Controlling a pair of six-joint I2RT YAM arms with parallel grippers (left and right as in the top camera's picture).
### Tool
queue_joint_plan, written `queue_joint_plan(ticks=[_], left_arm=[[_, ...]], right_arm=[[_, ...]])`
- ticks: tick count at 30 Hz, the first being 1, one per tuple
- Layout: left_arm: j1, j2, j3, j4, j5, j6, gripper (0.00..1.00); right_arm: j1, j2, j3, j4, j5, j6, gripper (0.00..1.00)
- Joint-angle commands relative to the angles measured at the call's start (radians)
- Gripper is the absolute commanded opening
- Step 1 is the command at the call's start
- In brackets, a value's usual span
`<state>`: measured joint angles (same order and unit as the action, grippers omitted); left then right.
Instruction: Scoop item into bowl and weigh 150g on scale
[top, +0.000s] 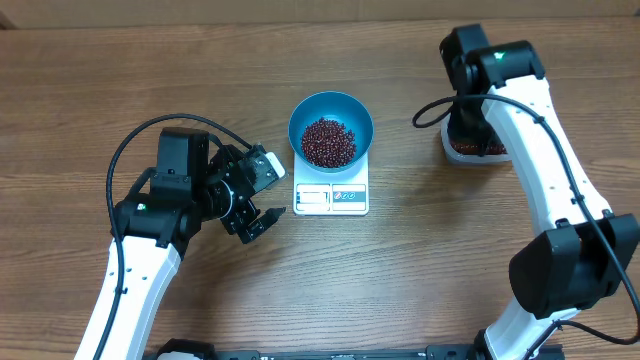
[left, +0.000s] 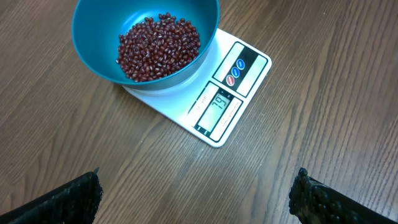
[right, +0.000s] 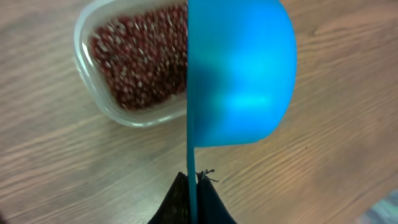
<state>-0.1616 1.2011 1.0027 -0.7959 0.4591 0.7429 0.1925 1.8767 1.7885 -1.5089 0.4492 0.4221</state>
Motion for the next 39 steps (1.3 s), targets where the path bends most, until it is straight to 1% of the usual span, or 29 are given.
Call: queue_joint_plan(ticks=[1,7,15,20,27,34,39], left_arm=[[0.004,0.005,-0.006,-0.001,0.002,0.019,0.99],[0.004,0.005,-0.006,-0.001,0.002,0.019,0.99],[0.004,0.005,-0.006,-0.001,0.002,0.019,0.99],[0.004,0.005,-0.006,-0.001,0.002,0.019,1.0],[0.004,0.005,-0.006,-0.001,0.002,0.019,1.0],[0.004,0.005,-0.006,-0.001,0.002,0.019,0.99],[0.004,0.005,-0.006,-0.001,0.002,0.019,0.99]], right_arm=[[0.002,-0.016,-0.029,0.024,0.023,0.024,0.04],[0.002,-0.016,-0.071,0.086,0.022,0.023,0.04],[0.002,0.01,-0.075,0.116,0.022,0.023,0.04],[0.002,0.065,-0.075,0.113,0.024,0.023,0.04],[0.002,0.122,-0.075,0.112,0.09,0.023,0.04],[0.0,0.127,-0.075,0.113,0.157,0.023,0.04],[-0.005,0.129,-0.075,0.113,0.159,0.019,0.04]])
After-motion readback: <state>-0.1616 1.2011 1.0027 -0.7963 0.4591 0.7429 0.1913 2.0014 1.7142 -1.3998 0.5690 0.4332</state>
